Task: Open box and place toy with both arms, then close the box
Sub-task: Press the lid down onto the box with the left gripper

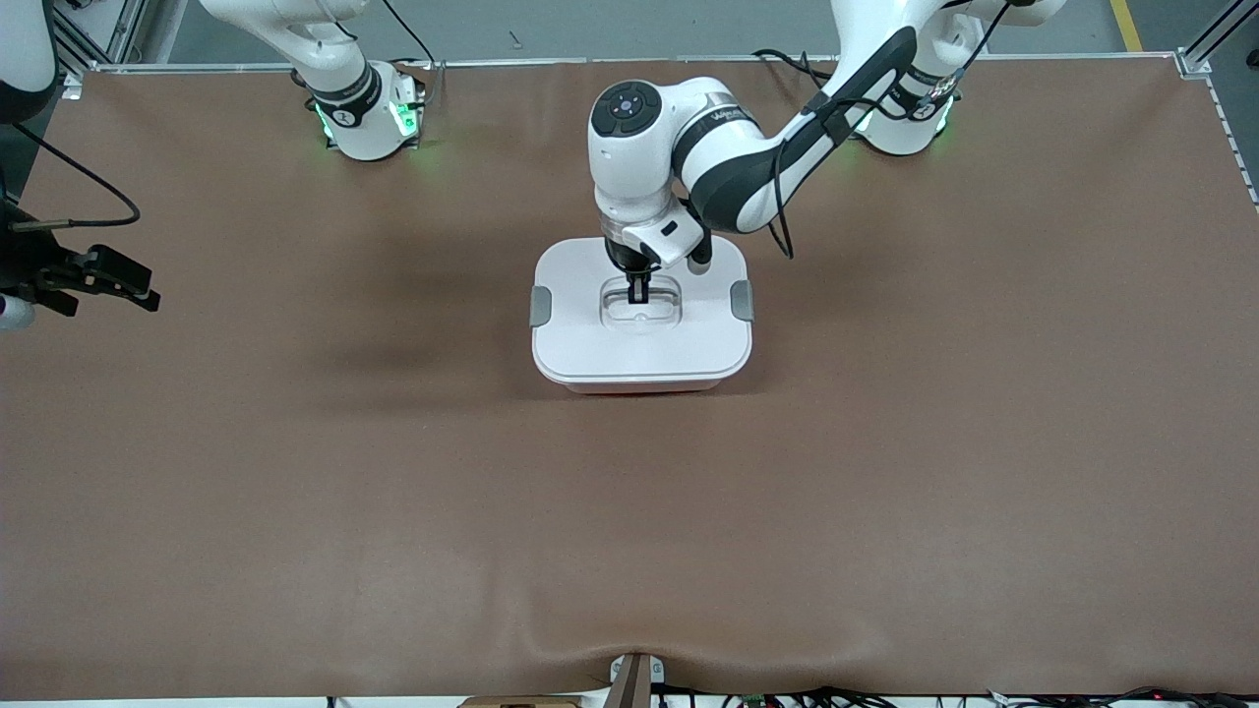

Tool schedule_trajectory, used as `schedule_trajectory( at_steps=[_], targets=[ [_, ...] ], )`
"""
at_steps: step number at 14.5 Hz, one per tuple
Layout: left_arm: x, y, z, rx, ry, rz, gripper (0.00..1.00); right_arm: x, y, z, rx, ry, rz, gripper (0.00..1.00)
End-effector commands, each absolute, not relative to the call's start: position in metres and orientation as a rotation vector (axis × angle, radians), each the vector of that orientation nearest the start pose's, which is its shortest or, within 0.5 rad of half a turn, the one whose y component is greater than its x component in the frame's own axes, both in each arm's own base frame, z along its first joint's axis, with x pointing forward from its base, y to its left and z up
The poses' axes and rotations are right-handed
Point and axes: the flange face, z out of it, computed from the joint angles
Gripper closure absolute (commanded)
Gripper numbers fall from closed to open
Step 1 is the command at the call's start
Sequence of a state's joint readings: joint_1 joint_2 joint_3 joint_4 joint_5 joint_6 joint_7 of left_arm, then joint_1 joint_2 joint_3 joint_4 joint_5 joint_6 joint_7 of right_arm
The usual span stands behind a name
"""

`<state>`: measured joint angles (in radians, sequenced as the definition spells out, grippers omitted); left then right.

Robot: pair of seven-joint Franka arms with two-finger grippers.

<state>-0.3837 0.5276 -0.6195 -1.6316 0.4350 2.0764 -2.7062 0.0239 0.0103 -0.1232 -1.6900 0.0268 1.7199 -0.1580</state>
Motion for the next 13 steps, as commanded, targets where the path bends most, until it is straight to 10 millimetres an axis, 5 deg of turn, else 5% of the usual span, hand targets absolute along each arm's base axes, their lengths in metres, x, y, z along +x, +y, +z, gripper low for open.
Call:
schedule_trajectory(
  at_steps=[1, 13],
  targets=[
    [0.425, -0.532, 0.358, -2.258, -2.278, -0.145, 1.0, 0.564, -0.056, 0.575, -3.095, -0.122, -0.051, 0.0],
    [0.433, -0.53, 0.352, -2.243, -2.283, -0.137, 1.0, 0.563, -0.035, 0.569, -3.105, -0.075, -0.015, 0.0]
  ],
)
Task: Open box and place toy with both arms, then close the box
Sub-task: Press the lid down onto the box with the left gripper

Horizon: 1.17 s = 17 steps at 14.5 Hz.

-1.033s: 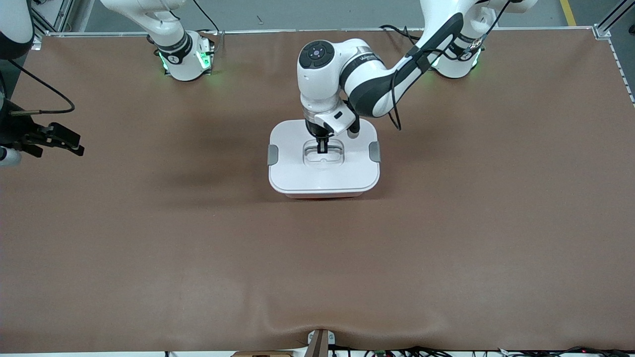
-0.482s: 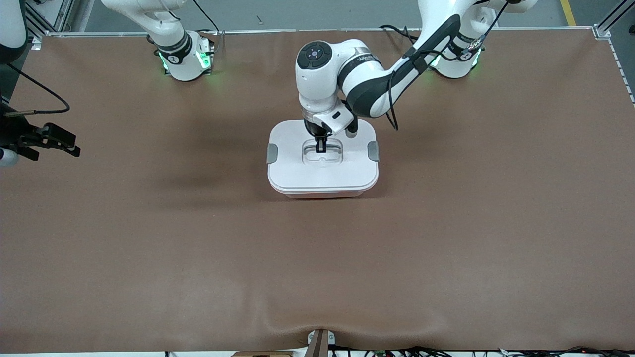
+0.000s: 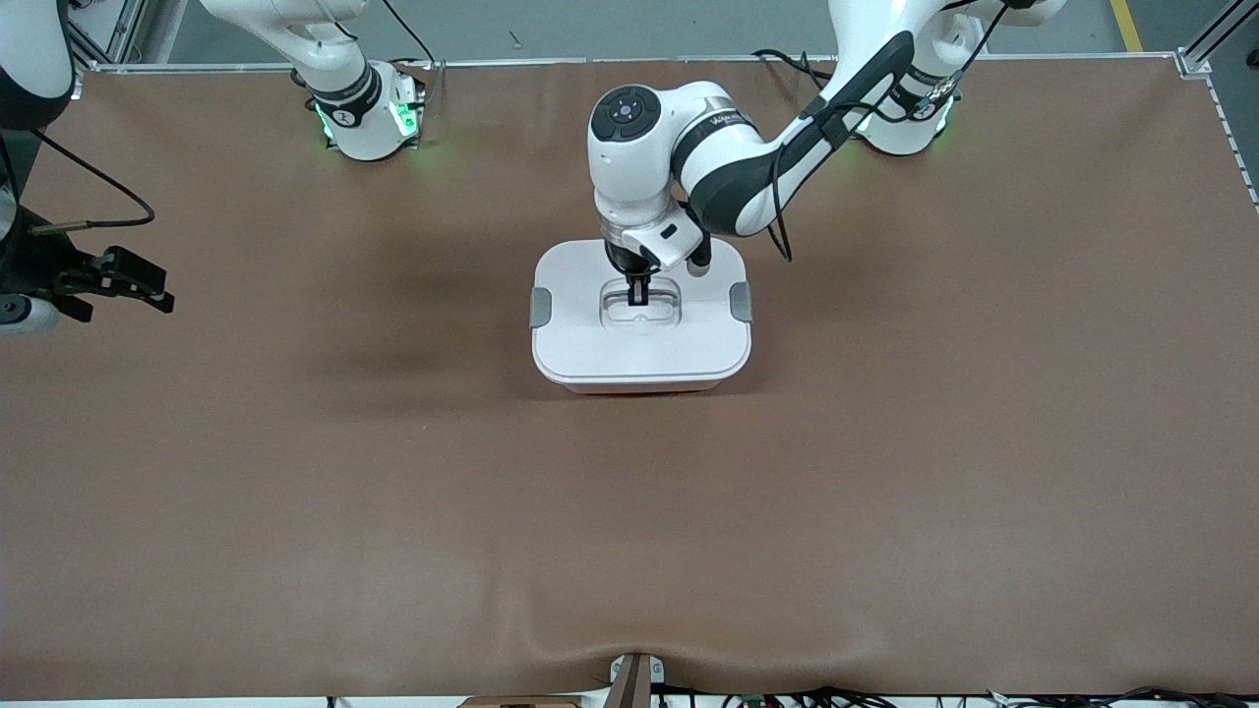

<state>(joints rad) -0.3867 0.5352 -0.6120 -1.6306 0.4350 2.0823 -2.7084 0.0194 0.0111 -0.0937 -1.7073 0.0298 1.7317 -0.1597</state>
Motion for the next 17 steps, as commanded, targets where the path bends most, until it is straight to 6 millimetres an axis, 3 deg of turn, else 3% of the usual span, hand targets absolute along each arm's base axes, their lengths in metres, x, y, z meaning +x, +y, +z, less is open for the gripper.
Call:
schedule_trajectory(
  at_steps=[1, 5, 6, 8, 9, 10, 13, 17],
  targets=[
    [0.432, -0.53, 0.349, -2.242, -2.278, -0.134, 1.0, 0.563, -0.033, 0.569, -3.111, -0.077, -0.014, 0.0],
    [0.435, -0.527, 0.347, -2.234, -2.278, -0.139, 0.99, 0.564, -0.033, 0.569, -3.114, -0.08, -0.016, 0.0],
    [0.436, -0.526, 0.347, -2.231, -2.279, -0.14, 0.81, 0.564, -0.033, 0.57, -3.113, -0.079, -0.021, 0.0],
    [0.437, -0.524, 0.352, -2.24, -2.269, -0.154, 0.25, 0.564, -0.033, 0.57, -3.113, -0.077, -0.021, 0.0],
    [0.437, -0.522, 0.357, -2.249, -2.257, -0.167, 0.08, 0.564, -0.033, 0.57, -3.113, -0.072, -0.021, 0.0],
    [0.437, -0.519, 0.364, -2.27, -2.221, -0.188, 0.0, 0.564, -0.033, 0.57, -3.115, -0.073, -0.02, 0.0],
    [0.44, -0.508, 0.397, -2.311, -2.098, -0.241, 0.0, 0.564, -0.033, 0.569, -3.113, -0.067, -0.018, 0.0],
    [0.467, -0.474, 0.448, -2.378, -1.914, -0.21, 0.0, 0.564, -0.033, 0.569, -3.113, -0.067, -0.018, 0.0]
  ],
)
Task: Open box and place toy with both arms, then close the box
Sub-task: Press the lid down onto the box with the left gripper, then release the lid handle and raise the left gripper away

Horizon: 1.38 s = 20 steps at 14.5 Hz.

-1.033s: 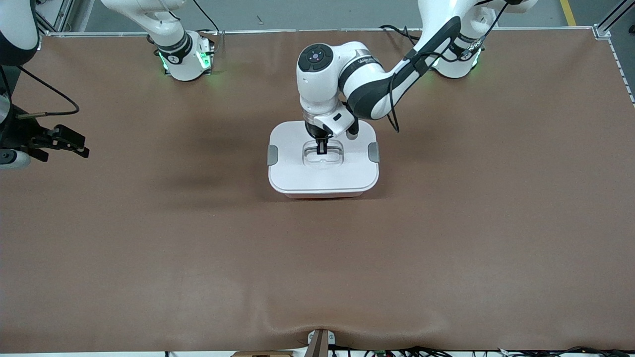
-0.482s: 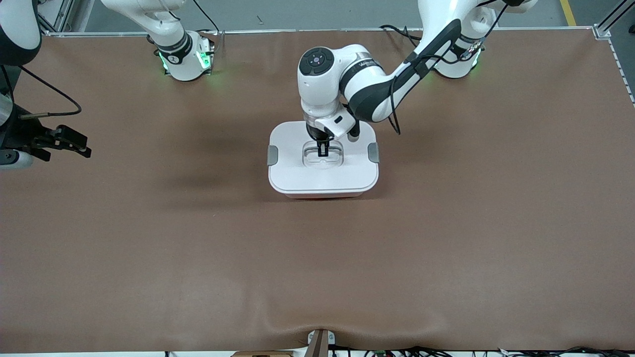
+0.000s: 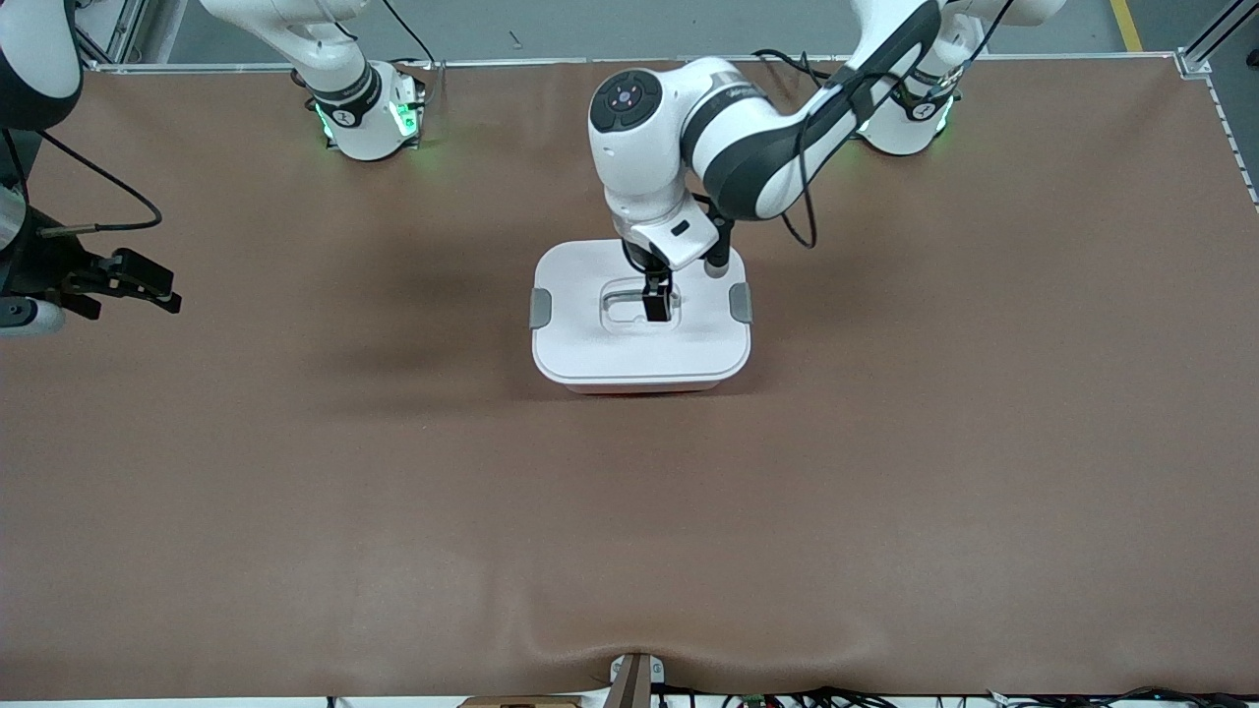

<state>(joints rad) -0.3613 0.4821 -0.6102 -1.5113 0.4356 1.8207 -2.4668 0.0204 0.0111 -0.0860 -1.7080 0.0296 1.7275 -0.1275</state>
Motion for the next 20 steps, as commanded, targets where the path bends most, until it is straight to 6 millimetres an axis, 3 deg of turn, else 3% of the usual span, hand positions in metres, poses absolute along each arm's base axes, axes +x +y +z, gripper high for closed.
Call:
schedule_trajectory(
  at_steps=[1, 5, 9, 13, 18, 20],
  targets=[
    [0.475, -0.462, 0.462, -2.413, -1.874, -0.193, 0.0, 0.564, -0.033, 0.569, -3.113, -0.067, -0.018, 0.0],
    [0.504, -0.4, 0.505, -2.512, -1.718, -0.165, 0.0, 0.564, -0.033, 0.569, -3.113, -0.067, -0.018, 0.0],
    [0.524, -0.34, 0.527, -2.607, -1.442, -0.12, 0.0, 0.564, -0.033, 0.569, -3.113, -0.07, -0.016, 0.0],
    [0.543, -0.29, 0.527, -2.653, -1.228, -0.054, 0.0, 0.564, -0.033, 0.569, -3.113, -0.07, -0.018, 0.0],
    [0.57, -0.22, 0.546, -2.785, -0.913, -0.027, 0.0, 0.564, -0.033, 0.569, -3.113, -0.07, -0.018, 0.0],
    [0.575, -0.203, 0.55, -2.805, -0.854, -0.018, 0.0, 0.564, -0.033, 0.569, -3.113, -0.07, -0.018, 0.0]
  ],
)
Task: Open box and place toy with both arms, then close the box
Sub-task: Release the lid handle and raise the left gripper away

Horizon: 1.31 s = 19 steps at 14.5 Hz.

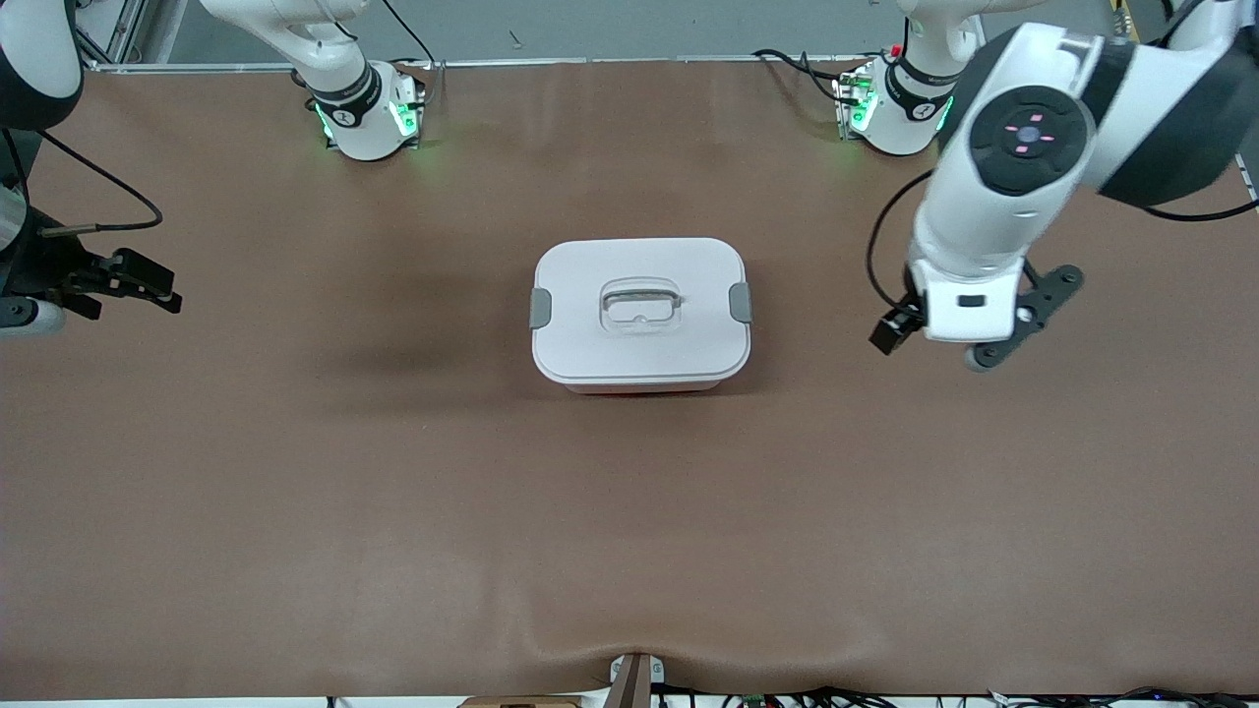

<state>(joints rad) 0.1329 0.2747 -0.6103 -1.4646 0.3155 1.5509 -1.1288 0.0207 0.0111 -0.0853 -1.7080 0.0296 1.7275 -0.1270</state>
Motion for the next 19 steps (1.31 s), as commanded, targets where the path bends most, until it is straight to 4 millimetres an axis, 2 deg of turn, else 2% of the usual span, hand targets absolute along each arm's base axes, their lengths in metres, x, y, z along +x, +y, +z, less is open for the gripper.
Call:
schedule_trajectory(
  at_steps=[1, 3, 8, 9, 10, 11, 13, 16, 19],
  targets=[
    [0.579, -0.19, 0.551, -2.815, -0.817, -0.009, 0.0, 0.564, -0.033, 0.569, -3.113, -0.072, -0.018, 0.0],
    [0.584, -0.17, 0.553, -2.843, -0.716, 0.006, 0.0, 0.564, -0.033, 0.569, -3.113, -0.072, -0.016, 0.0],
    [0.589, -0.142, 0.559, -2.886, -0.53, 0.026, 0.0, 0.564, -0.033, 0.57, -3.113, -0.07, -0.021, 0.0],
    [0.586, -0.14, 0.564, -2.895, -0.498, 0.023, 0.0, 0.565, -0.033, 0.57, -3.114, -0.07, -0.023, 0.0],
    [0.583, -0.131, 0.574, -2.892, -0.503, 0.008, 0.0, 0.564, -0.033, 0.569, -3.113, -0.067, -0.018, 0.0],
    [0.58, -0.132, 0.574, -2.905, -0.477, 0.025, 0.0, 0.564, -0.03, 0.57, -3.113, -0.075, -0.016, 0.0],
    [0.571, -0.11, 0.583, -2.948, -0.442, 0.066, 0.0, 0.563, -0.026, 0.572, -3.112, -0.066, 0.008, 0.0],
    [0.551, -0.09, 0.596, -3.003, -0.421, 0.116, 0.0, 0.555, -0.022, 0.597, -3.112, 0.018, 0.074, 0.0],
    [0.53, -0.074, 0.606, -3.027, -0.299, 0.127, 0.0, 0.552, -0.02, 0.606, -3.127, 0.031, 0.081, 0.0]
  ],
)
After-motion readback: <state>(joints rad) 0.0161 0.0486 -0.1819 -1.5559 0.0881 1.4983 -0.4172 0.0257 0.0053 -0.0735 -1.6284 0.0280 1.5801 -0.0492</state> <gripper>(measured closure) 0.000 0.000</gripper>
